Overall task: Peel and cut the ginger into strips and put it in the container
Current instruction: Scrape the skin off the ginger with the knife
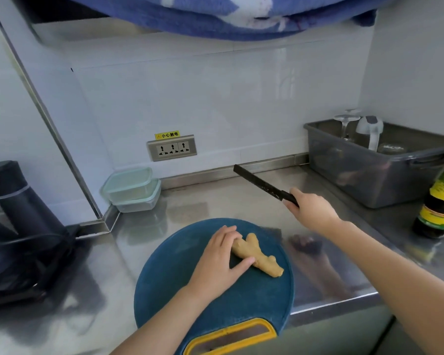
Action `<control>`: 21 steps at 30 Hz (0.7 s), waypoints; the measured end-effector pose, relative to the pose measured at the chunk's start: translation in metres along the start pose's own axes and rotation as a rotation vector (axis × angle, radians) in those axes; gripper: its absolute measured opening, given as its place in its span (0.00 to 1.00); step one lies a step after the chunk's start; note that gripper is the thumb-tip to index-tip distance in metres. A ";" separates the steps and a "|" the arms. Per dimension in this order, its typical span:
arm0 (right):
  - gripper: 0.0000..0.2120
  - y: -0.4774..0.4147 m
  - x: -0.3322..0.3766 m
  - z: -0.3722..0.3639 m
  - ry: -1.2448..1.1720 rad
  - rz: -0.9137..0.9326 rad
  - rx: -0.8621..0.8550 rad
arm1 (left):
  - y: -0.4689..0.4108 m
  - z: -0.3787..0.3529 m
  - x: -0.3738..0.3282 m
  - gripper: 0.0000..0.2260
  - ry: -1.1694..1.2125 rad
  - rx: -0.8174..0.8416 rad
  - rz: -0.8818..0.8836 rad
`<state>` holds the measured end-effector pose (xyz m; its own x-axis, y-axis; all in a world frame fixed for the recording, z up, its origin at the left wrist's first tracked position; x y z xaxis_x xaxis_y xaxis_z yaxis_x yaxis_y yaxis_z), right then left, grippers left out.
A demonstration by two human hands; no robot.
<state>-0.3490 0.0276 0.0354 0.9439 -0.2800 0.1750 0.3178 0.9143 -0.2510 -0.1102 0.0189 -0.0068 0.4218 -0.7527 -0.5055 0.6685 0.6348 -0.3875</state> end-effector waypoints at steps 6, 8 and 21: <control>0.21 0.060 -0.012 0.012 -0.104 -0.046 0.111 | 0.001 -0.001 -0.006 0.20 -0.044 -0.005 -0.079; 0.23 0.073 -0.013 0.011 -0.090 -0.024 0.135 | 0.001 0.000 -0.008 0.18 -0.037 -0.020 -0.081; 0.24 0.114 -0.027 0.008 -0.067 0.062 0.188 | 0.003 0.006 -0.010 0.17 -0.035 -0.099 -0.080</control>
<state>-0.3390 0.1417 0.0093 0.9509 -0.2073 0.2296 0.2312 0.9694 -0.0826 -0.1088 0.0271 0.0017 0.3912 -0.8063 -0.4435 0.6380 0.5850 -0.5007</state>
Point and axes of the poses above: each hand's wrist, its own y-axis away from the middle knuckle, its own z-axis out of the back of the hand, x = y × z, the point moved 7 cm from there along -y, towards the middle knuckle, and after that the axes turned 6 degrees about y, right-handed, at the moved point
